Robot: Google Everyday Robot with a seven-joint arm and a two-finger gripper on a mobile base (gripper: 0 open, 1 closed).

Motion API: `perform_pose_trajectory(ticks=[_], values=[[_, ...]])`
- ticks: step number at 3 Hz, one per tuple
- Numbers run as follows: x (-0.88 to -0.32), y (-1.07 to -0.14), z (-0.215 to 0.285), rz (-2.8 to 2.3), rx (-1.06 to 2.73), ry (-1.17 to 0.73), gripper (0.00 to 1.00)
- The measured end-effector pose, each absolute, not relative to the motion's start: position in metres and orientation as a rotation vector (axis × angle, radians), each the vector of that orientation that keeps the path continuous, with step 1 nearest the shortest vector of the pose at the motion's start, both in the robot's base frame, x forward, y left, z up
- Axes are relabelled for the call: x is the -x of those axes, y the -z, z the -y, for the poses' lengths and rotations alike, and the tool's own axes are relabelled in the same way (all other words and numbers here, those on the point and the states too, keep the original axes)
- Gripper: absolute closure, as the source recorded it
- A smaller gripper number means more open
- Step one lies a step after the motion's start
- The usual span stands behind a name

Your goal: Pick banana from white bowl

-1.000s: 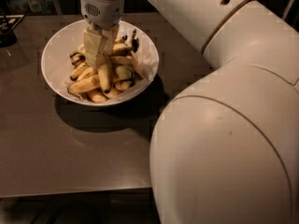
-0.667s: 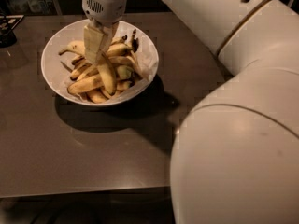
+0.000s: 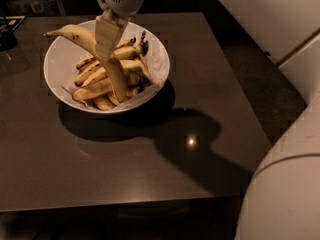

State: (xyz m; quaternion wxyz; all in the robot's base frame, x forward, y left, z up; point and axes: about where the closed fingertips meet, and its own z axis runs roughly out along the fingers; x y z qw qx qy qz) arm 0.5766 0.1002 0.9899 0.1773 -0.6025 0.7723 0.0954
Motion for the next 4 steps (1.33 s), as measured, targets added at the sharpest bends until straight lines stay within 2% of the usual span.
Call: perform_pose_trajectory(ticks=[4], values=[[-0.547, -1.015, -0.096, -2.095, 1.741, -0.309, 1.00]])
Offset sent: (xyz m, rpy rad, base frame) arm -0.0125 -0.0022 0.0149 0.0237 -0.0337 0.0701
